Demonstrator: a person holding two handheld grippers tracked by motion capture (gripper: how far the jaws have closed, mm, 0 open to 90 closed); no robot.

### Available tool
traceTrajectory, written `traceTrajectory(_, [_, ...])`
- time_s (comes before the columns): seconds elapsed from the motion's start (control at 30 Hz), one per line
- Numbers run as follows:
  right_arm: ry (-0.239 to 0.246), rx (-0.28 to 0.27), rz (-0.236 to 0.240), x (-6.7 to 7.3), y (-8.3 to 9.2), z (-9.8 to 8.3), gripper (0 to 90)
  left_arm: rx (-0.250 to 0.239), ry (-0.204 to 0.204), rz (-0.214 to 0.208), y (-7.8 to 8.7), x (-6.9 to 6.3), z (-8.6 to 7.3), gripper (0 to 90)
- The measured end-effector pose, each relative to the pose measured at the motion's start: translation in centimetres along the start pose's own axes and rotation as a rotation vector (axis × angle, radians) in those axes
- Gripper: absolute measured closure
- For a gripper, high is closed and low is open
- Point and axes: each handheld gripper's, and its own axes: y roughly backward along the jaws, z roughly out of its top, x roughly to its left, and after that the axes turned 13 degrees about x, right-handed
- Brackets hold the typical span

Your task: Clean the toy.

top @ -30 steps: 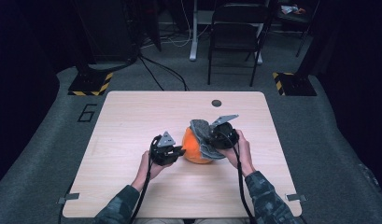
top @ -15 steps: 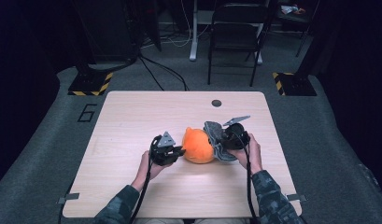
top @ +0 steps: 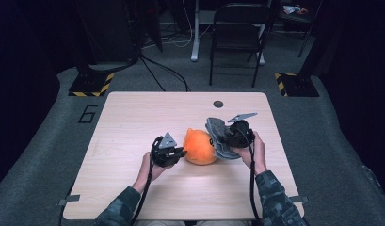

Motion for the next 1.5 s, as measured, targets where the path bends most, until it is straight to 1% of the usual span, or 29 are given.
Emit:
traceTrajectory(0.03, [0.015, -0.006, 0.010, 0.4, 0.1, 0.2, 74.3, -0.004, -0.002, 0.003, 0.0, 0.0, 0.0, 77.7])
traceTrajectory(0.07, [0.009, -0.006, 0.021, 0.9, 0.3, 0.4, 74.3, -0.005, -0.002, 0.004, 0.0, -0.1, 0.0, 77.7])
traceTrajectory(0.1, [0.022, -0.016, 0.025, 1.3, 0.2, 0.6, 74.3, -0.004, -0.002, 0.001, 0.0, -0.1, 0.1, 77.7])
traceTrajectory(0.13, [0.047, -0.024, 0.030, 1.6, 0.2, 0.8, 74.3, -0.007, -0.002, -0.001, 0.1, -0.2, 0.1, 77.8])
traceTrajectory(0.17, [0.055, -0.025, 0.041, 2.0, 0.2, 1.0, 74.3, -0.012, -0.003, 0.003, 0.0, -0.2, 0.1, 77.9])
traceTrajectory(0.33, [0.092, -0.032, 0.053, 3.6, -0.2, 1.9, 74.2, -0.023, -0.012, 0.004, 0.1, -0.4, 0.2, 78.2])
traceTrajectory(0.43, [0.103, -0.040, 0.061, 4.3, -0.5, 2.3, 74.2, -0.022, -0.017, -0.001, 0.1, -0.4, 0.3, 78.4])
traceTrajectory(0.47, [0.105, -0.038, 0.066, 4.6, -0.7, 2.5, 74.2, -0.030, -0.015, 0.004, 0.1, -0.5, 0.3, 78.4])
traceTrajectory(0.5, [0.119, -0.036, 0.061, 4.8, -0.9, 2.6, 74.2, -0.026, -0.018, -0.006, 0.2, -0.5, 0.3, 78.5])
traceTrajectory(0.53, [0.116, -0.036, 0.062, 5.0, -1.1, 2.6, 74.2, -0.030, -0.019, -0.004, 0.1, -0.6, 0.3, 78.7])
traceTrajectory(0.6, [0.129, -0.024, 0.057, 5.2, -1.5, 2.7, 74.2, -0.029, -0.023, 0.001, 0.1, -0.6, 0.3, 78.8])
traceTrajectory(0.63, [0.135, -0.018, 0.046, 5.3, -1.7, 2.7, 74.2, -0.028, -0.023, 0.002, 0.1, -0.6, 0.3, 79.0])
traceTrajectory(0.67, [0.125, -0.010, 0.049, 5.3, -1.8, 2.6, 74.2, -0.028, -0.022, 0.000, 0.1, -0.6, 0.3, 79.0])
traceTrajectory(0.73, [0.133, -0.011, 0.048, 4.9, -2.0, 2.5, 74.2, -0.026, -0.021, -0.002, 0.1, -0.5, 0.3, 79.1])
traceTrajectory(0.77, [0.120, -0.008, 0.044, 4.8, -2.0, 2.4, 74.2, -0.026, -0.019, -0.004, 0.1, -0.5, 0.2, 79.1])
traceTrajectory(0.8, [0.122, -0.005, 0.045, 4.5, -1.9, 2.3, 74.2, -0.019, -0.019, -0.007, 0.1, -0.4, 0.2, 79.1])
traceTrajectory(0.87, [0.100, -0.001, 0.034, 4.1, -1.9, 2.1, 74.1, -0.023, -0.014, -0.002, 0.0, -0.3, 0.2, 79.1])
traceTrajectory(0.93, [0.083, 0.003, 0.037, 3.3, -1.8, 1.7, 74.2, -0.023, -0.005, -0.009, 0.0, -0.3, 0.1, 79.1])
traceTrajectory(1.0, [0.062, 0.009, 0.034, 2.5, -1.9, 1.2, 74.2, -0.023, -0.008, -0.006, 0.0, -0.3, 0.1, 79.1])
traceTrajectory(1.03, [0.044, 0.013, 0.041, 2.3, -1.9, 1.0, 74.2, -0.021, -0.008, -0.007, 0.0, -0.3, 0.1, 79.1])
traceTrajectory(1.07, [0.048, 0.015, 0.034, 1.9, -1.9, 0.8, 74.1, -0.022, -0.008, -0.006, 0.0, -0.3, 0.1, 79.1])
traceTrajectory(1.13, [0.028, 0.022, 0.025, 1.3, -1.9, 0.4, 74.2, -0.019, -0.007, -0.007, 0.0, -0.2, 0.1, 79.1])
traceTrajectory(1.17, [0.012, 0.032, 0.028, 1.0, -2.0, 0.3, 74.2, -0.020, -0.004, -0.007, 0.0, -0.2, 0.1, 79.1])
traceTrajectory(1.23, [-0.001, 0.037, 0.015, 0.4, -2.2, 0.0, 74.1, -0.016, -0.005, -0.013, 0.0, -0.1, 0.1, 79.1])
traceTrajectory(1.27, [-0.012, 0.049, 0.016, 0.0, -2.3, -0.2, 74.1, -0.017, -0.005, -0.013, 0.0, -0.1, 0.1, 79.0])
traceTrajectory(1.3, [-0.020, 0.050, 0.015, -0.3, -2.4, -0.4, 74.2, -0.018, -0.006, -0.014, 0.0, -0.1, 0.1, 79.0])
traceTrajectory(1.37, [-0.034, 0.059, 0.008, -0.6, -2.6, -0.6, 74.2, -0.016, -0.005, -0.014, 0.0, -0.1, 0.1, 79.0])
traceTrajectory(1.4, [-0.038, 0.060, 0.014, -0.8, -2.7, -0.6, 74.2, -0.015, -0.005, -0.015, 0.0, -0.1, 0.1, 79.0])
traceTrajectory(1.5, [-0.055, 0.070, 0.004, -1.0, -2.9, -0.8, 74.2, -0.019, -0.003, -0.012, 0.0, -0.1, 0.0, 79.0])
